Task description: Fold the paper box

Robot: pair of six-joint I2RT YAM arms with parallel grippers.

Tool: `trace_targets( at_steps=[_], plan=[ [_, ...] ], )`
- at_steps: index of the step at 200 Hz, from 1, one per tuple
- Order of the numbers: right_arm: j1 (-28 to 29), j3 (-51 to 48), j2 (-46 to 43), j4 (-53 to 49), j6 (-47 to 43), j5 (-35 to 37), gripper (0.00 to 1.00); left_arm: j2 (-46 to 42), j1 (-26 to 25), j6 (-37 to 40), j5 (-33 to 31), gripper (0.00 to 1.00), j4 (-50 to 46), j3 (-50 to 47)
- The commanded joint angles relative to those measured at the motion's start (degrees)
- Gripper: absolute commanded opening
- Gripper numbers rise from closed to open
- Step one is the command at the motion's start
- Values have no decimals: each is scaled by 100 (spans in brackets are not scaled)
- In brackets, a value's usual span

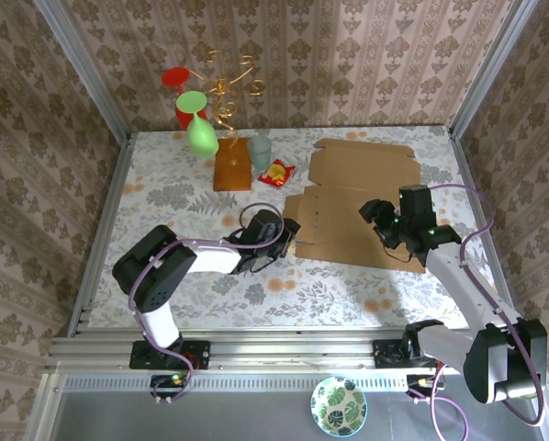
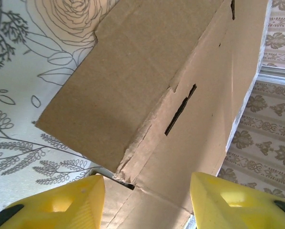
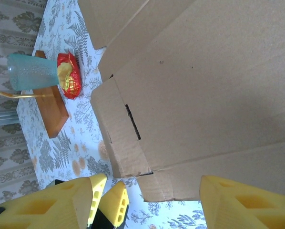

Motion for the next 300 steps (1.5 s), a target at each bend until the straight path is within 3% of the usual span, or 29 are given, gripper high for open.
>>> trace_targets(
  at_steps=[1,29,75,104,131,156,196,229,300],
  plan=[
    [-44,-161,-150,237,278,-316,62,176,-53,-246,-145,51,195,107],
    [-46,-357,-375,486,583,-577,61,558,-33,-286,-227,46,619,222],
    [-37,-498,-977,-38,862,-503,60,758,2,-207,-423,34,679,360],
    [-37,-673,-1148,-187,940,-455,60,820,15,-237,-464,0,806,390],
    [61,-1010,-1382,-228,1384,-438,61,451,33,-302,-613,0,523,528],
    [234,-1393,-1842,-296,1987,-24,67,35,104,-293,-659,0,44,852],
    [723,-2586,-2147,1291,3587,914,75,-71,130,-576,-467,0,-95,1067],
    [755,-2461,-1719,2021,3577,1213,77,-117,136,-569,-386,0,-134,1106],
    [923,-2503,-1040,2877,3687,1513,69,-277,180,-442,-240,0,-285,1113]
  ],
)
